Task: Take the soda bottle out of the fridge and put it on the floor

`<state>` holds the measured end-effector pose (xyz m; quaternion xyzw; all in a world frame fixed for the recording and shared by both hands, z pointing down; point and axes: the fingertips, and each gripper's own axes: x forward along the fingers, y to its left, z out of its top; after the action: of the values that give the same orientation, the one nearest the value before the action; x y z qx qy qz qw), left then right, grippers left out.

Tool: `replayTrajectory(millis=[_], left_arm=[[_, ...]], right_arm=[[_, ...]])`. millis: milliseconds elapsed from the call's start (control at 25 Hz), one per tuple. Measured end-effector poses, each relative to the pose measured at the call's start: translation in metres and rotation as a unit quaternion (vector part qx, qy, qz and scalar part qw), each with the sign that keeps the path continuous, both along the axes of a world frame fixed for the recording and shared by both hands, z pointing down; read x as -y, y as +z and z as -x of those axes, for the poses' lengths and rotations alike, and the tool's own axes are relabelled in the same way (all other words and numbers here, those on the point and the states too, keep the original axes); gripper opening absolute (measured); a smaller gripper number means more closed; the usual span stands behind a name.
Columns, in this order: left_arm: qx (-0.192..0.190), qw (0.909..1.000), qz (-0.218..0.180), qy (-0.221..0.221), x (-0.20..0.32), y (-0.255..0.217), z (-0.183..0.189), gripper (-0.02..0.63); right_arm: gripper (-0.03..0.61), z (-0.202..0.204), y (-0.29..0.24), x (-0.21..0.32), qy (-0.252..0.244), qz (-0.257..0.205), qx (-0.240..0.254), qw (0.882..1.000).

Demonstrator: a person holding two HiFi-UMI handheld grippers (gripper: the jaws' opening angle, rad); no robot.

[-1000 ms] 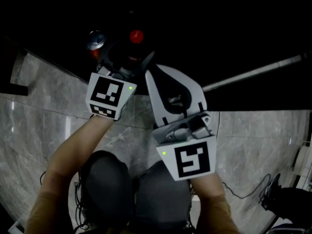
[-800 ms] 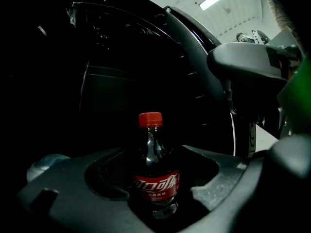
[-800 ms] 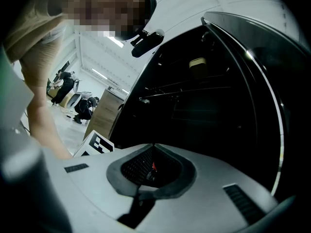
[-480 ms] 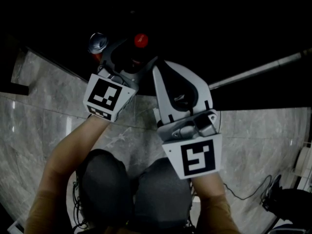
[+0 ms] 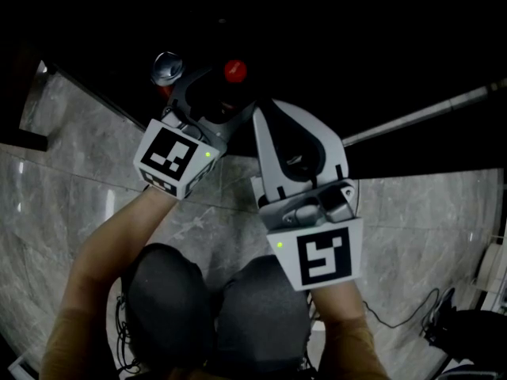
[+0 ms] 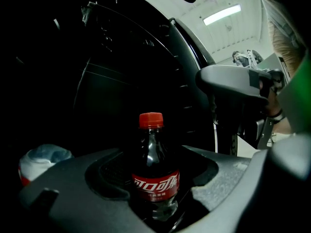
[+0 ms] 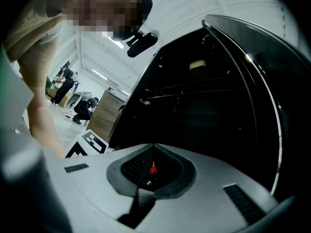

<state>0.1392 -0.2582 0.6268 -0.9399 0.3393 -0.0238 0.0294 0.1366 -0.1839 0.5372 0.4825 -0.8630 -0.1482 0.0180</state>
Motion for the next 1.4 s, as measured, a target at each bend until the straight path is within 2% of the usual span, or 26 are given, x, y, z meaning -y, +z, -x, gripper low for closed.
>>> replayTrajectory(millis=[440, 680, 920, 1400], left_arm=[[-0.008, 0.998, -0.018, 0.059, -0.023, -0.007, -0.003, 0.298], [-0.021, 0.9956, -0.023, 0.088, -0.052, -0.015, 0.019, 0.298], [-0.008, 0.9929, -0.021, 0.116, -0.077, -0.01, 0.036, 0.298], [-0.015, 0.994, 0.032, 0.103, -0.093, 0.039, 0.076, 0.298]], right_arm=[[0.003, 0.004, 0.003, 0.001, 0.0, 0.001, -0.006, 1.0], [0.003, 0.017, 0.002, -0.009, -0.005, -0.004, -0.013, 1.0], [0.002, 0.019, 0.016, -0.009, -0.008, 0.016, -0.016, 1.0], [0.002, 0.035, 0.055, -0.005, -0.024, 0.056, -0.028, 0.998]])
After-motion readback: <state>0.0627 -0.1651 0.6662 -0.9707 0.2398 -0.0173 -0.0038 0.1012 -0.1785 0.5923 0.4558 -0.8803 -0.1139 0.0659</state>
